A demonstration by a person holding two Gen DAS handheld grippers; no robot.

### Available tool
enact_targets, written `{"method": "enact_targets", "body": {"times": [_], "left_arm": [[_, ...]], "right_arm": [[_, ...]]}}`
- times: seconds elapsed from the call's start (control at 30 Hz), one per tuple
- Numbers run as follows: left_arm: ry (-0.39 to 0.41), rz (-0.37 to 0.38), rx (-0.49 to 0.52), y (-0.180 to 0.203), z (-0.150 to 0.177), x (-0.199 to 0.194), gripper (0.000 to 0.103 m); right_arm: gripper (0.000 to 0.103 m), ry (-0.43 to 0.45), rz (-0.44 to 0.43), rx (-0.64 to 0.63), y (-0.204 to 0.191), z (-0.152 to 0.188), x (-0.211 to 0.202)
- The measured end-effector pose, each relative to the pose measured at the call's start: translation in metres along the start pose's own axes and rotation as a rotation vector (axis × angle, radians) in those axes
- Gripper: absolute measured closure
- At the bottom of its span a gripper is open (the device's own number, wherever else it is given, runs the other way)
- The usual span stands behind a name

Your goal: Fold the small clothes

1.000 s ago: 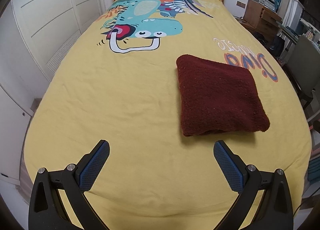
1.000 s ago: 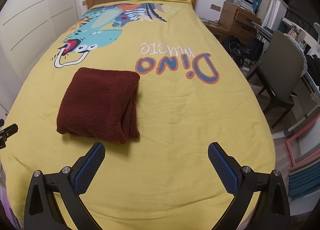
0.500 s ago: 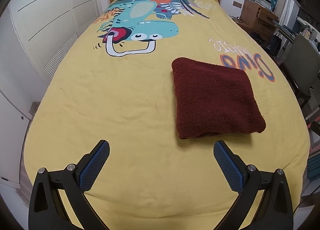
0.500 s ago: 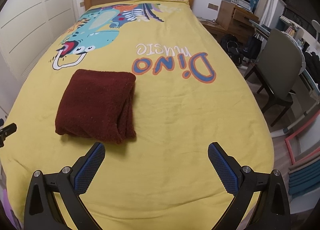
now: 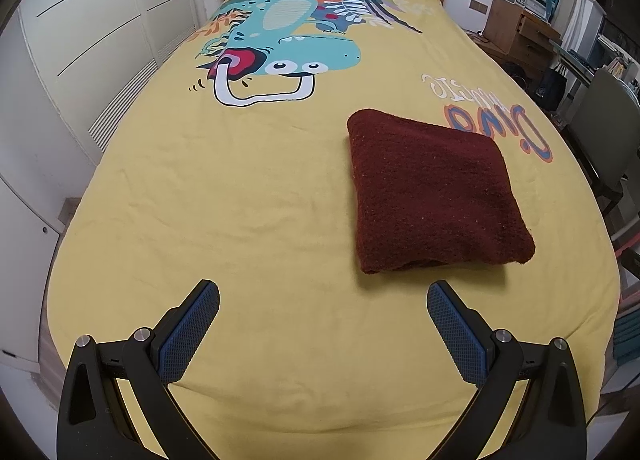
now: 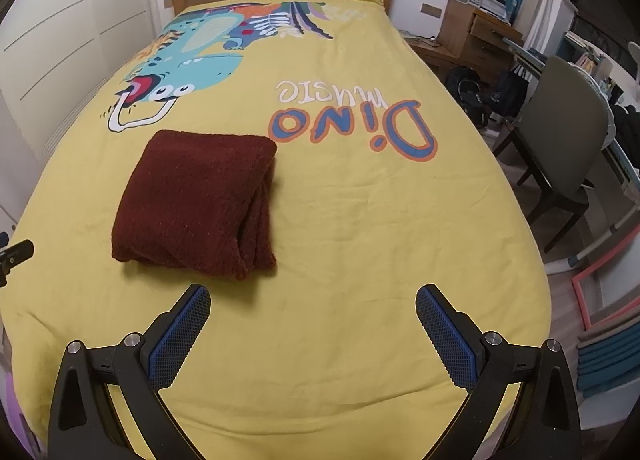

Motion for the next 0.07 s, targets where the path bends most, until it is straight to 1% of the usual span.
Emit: {"method": "enact_targets", "body": {"times": [0.07], "left_arm": [[-0.002, -0.001, 0.001, -0.0001, -0.0003, 0.0000, 0.001]], "right_arm": [[0.000, 0.000, -0.001, -0.002, -0.0012, 0.0006, -0.0003]]}}
Point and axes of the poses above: each gripper's, at about its wrist camera, not at the fingertips, and x roughly the way its jaws point, y to its right, z to its underside, the point moved 10 cm from there along x, roughly the way its jaws point, and after that the axes turned 11 degrees about x, right-handed, at the moved point
